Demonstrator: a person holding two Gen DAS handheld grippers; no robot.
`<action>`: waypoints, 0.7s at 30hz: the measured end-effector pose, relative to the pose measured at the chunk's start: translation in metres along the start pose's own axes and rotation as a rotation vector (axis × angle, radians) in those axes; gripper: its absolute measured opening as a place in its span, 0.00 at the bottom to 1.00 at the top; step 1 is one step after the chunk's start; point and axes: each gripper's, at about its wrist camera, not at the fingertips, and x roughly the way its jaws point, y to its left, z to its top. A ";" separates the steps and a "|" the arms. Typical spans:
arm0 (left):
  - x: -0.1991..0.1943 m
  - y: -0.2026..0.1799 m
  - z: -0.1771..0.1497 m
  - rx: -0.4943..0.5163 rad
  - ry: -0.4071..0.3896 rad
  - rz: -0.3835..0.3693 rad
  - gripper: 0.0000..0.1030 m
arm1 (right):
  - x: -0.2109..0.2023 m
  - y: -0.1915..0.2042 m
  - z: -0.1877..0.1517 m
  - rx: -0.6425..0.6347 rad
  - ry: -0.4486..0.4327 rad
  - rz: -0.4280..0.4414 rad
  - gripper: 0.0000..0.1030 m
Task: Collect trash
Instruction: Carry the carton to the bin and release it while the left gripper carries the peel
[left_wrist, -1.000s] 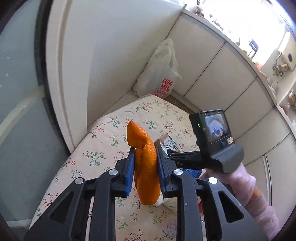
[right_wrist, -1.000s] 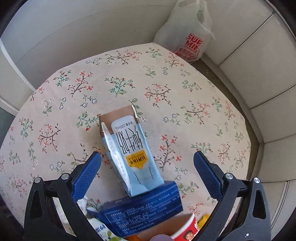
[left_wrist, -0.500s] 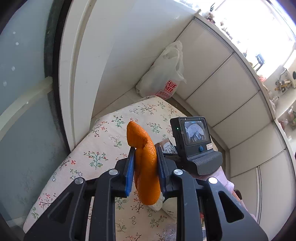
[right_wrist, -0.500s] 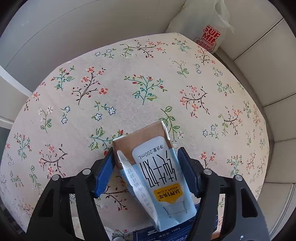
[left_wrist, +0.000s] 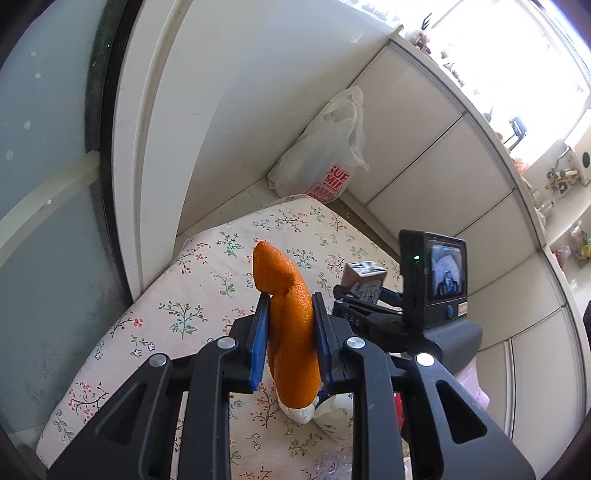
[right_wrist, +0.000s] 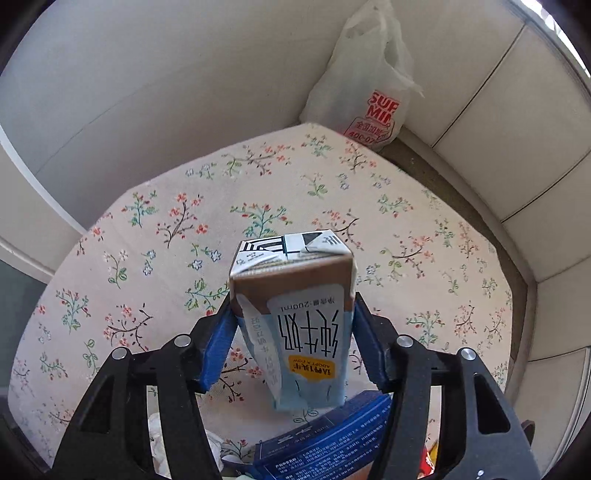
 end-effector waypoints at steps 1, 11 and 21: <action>-0.001 -0.002 0.000 0.002 -0.006 -0.002 0.22 | -0.006 -0.008 0.004 0.014 -0.019 -0.006 0.55; -0.010 -0.032 -0.008 0.066 -0.097 -0.041 0.22 | -0.105 -0.081 -0.023 0.205 -0.255 -0.086 0.55; -0.014 -0.077 -0.040 0.191 -0.121 -0.128 0.22 | -0.200 -0.152 -0.107 0.421 -0.452 -0.165 0.55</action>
